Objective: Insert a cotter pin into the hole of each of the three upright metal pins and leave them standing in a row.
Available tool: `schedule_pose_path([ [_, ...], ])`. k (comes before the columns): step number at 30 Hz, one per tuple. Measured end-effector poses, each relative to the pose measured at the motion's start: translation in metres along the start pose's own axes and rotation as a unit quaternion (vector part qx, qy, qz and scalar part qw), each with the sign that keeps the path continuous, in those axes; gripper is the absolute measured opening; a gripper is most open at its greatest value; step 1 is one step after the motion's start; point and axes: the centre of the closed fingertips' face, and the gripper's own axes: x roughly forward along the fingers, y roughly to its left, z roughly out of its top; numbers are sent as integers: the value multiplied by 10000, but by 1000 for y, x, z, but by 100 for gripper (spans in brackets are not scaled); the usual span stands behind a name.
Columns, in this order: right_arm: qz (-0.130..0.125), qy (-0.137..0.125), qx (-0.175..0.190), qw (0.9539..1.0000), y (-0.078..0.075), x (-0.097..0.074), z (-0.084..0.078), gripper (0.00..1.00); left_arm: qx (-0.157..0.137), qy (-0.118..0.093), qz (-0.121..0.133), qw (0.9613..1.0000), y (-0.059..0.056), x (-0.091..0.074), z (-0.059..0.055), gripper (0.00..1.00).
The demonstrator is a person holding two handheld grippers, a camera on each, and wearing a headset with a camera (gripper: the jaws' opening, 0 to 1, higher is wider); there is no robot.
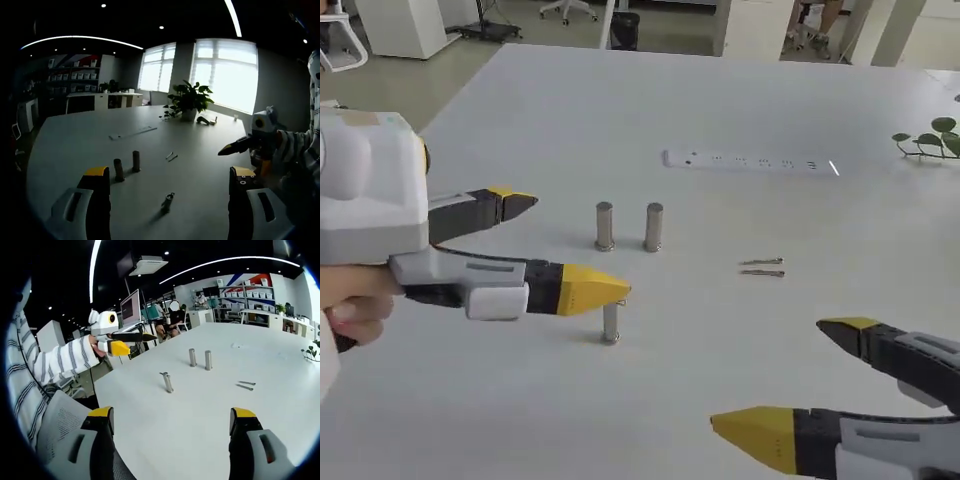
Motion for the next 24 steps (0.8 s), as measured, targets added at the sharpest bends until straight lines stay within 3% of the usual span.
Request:
schedule_pose_path([
  [4, -26, 28, 4, 10000, -2, -1, 0, 94, 4, 34, 128, 9999, 14, 7, 4, 99],
  [9, -48, 67, -41, 10000, -4, -3, 0, 94, 89, 9, 149, 9998, 24, 15, 9, 99],
  [24, -127, 150, -71, 9998, -14, -6, 2, 94, -188, 69, 226, 9995, 54, 38, 6, 92],
])
